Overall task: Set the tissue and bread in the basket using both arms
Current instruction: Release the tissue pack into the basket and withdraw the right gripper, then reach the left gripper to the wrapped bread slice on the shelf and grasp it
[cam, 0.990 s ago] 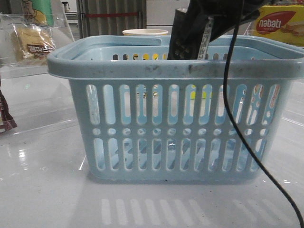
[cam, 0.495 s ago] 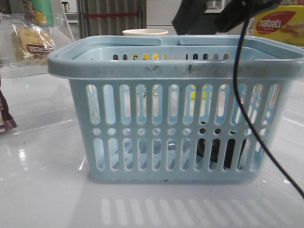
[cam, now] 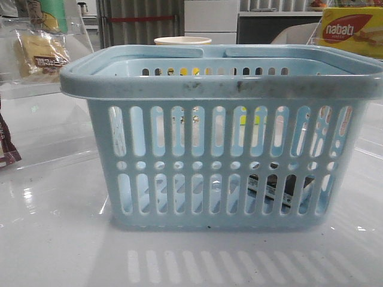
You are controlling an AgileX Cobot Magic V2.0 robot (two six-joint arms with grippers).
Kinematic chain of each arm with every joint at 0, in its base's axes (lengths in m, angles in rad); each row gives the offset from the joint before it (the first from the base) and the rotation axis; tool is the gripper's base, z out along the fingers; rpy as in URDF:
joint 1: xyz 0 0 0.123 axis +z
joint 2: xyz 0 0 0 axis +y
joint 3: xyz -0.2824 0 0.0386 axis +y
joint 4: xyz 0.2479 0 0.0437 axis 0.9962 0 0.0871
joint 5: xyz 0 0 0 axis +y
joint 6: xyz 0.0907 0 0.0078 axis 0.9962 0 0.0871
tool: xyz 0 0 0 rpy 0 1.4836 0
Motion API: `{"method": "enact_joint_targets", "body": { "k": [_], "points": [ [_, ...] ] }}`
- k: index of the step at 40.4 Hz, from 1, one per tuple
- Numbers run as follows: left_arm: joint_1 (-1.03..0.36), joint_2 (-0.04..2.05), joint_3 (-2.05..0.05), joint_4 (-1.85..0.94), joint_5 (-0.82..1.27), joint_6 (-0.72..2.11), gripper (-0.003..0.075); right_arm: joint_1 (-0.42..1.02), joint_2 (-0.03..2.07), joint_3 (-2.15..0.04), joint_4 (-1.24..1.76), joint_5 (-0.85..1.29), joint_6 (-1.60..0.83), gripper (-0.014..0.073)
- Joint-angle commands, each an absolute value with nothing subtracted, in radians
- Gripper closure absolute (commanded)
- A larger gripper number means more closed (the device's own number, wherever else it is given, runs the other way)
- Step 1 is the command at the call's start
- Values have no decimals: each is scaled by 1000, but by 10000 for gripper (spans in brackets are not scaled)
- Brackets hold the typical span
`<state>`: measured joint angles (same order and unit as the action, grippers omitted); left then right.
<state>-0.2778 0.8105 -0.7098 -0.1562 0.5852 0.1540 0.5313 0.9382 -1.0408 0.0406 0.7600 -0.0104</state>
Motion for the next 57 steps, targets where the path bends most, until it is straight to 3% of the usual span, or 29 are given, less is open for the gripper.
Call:
{"method": "enact_joint_targets", "body": {
  "k": [1, 11, 25, 31, 43, 57],
  "points": [
    [-284, 811, -745, -168, 508, 155, 160, 531, 856, -1022, 23, 717, -12, 13],
    [-284, 811, -745, -168, 507, 155, 160, 531, 702, -914, 22, 733, -12, 13],
    [-265, 895, -810, -153, 530, 144, 144, 531, 686, -910, 22, 753, -12, 13],
    [-194, 1002, -933, -153, 541, 122, 109, 531, 686, -910, 22, 753, -12, 13],
    [-42, 1290, -1182, -153, 505, 117, 118, 531, 686, -910, 22, 753, -12, 13],
    [-24, 1611, -1443, -159, 473, 117, 118, 531, 686, -910, 22, 753, -12, 13]
  ]
}}
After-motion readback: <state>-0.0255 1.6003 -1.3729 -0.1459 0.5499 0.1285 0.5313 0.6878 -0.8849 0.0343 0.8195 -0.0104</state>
